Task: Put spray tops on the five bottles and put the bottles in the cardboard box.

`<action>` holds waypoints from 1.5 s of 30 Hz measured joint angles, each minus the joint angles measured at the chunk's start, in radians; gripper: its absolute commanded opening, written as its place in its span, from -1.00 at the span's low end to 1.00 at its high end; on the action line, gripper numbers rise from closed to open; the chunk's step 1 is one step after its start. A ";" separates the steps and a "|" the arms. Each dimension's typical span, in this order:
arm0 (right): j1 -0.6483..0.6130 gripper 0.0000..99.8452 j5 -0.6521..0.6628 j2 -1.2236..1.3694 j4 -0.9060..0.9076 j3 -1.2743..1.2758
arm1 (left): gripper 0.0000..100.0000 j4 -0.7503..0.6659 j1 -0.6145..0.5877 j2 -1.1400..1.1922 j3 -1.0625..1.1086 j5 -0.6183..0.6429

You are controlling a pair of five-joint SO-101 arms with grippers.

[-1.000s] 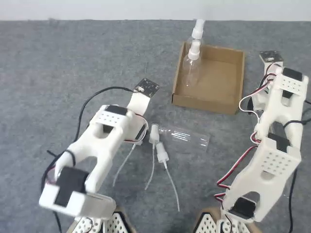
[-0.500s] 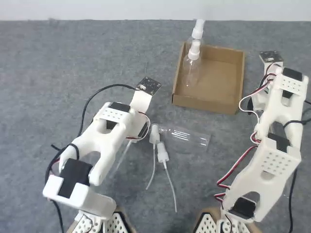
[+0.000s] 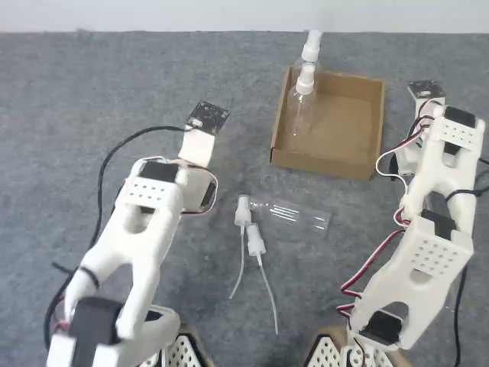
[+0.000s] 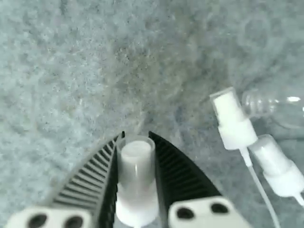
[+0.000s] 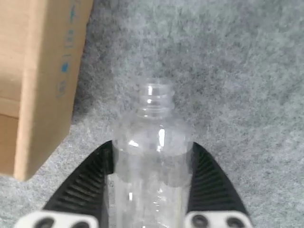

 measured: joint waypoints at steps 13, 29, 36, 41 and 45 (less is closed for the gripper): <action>-0.026 -0.60 0.000 0.020 0.000 -0.072 | -0.70 -0.106 -0.044 0.362 -0.132 0.012; -0.026 -0.60 0.000 0.020 0.044 -0.072 | -0.67 0.081 -0.075 0.465 -0.374 -0.006; -0.026 -0.60 0.000 0.020 0.044 -0.072 | -0.79 0.081 -0.075 0.534 -0.371 0.005; -0.026 -0.60 0.000 0.020 0.044 -0.072 | -0.95 0.081 -0.071 0.535 -0.367 0.009; -0.026 -0.60 0.000 0.020 0.044 -0.072 | -0.97 0.081 -0.071 0.508 -0.351 0.035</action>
